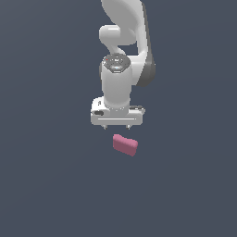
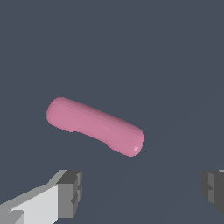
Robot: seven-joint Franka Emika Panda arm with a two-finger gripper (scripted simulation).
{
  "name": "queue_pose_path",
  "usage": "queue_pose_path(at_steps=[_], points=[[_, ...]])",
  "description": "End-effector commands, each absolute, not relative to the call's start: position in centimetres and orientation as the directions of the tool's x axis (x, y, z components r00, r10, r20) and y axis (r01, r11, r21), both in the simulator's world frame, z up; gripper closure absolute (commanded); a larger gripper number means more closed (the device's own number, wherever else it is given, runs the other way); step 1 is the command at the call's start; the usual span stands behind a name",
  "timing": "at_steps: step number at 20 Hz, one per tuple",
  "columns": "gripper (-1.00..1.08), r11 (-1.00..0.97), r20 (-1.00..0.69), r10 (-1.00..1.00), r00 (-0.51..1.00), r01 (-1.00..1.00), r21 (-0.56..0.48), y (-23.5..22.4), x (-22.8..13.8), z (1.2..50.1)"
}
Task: Pick up the object and move it to a goal position.
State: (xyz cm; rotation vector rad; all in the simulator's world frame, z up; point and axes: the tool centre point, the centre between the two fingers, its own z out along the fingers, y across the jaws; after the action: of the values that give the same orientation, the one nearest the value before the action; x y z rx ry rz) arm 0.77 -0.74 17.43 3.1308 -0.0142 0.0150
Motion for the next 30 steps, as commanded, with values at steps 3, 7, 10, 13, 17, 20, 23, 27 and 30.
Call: queue_pose_path(at_steps=[3, 7, 10, 13, 17, 20, 23, 27, 30], points=[[-0.92, -1.0, 0.011, -0.007, 1.0, -0.007, 0.008, -0.6, 0.8, 17.5], [-0.92, -1.0, 0.02, 0.007, 1.0, 0.007, -0.009, 0.5, 1.3, 18.0], [-0.92, -1.0, 0.026, 0.012, 1.0, 0.013, -0.021, 1.3, 1.5, 18.4], [-0.92, -1.0, 0.027, 0.01, 1.0, 0.01, -0.022, 1.3, 1.5, 18.4], [-0.92, -1.0, 0.026, 0.022, 0.999, 0.023, -0.02, 1.3, 1.5, 18.3], [-0.92, -0.999, 0.026, 0.047, 0.999, 0.048, -0.019, 1.3, 1.6, 18.2], [-0.92, -0.996, 0.025, 0.085, 0.996, 0.085, -0.017, 1.4, 1.7, 18.1], [-0.92, -0.988, 0.024, 0.155, 0.988, 0.155, -0.013, 1.5, 1.8, 17.9], [-0.92, -0.975, 0.022, 0.222, 0.975, 0.222, -0.01, 1.6, 1.9, 17.6]])
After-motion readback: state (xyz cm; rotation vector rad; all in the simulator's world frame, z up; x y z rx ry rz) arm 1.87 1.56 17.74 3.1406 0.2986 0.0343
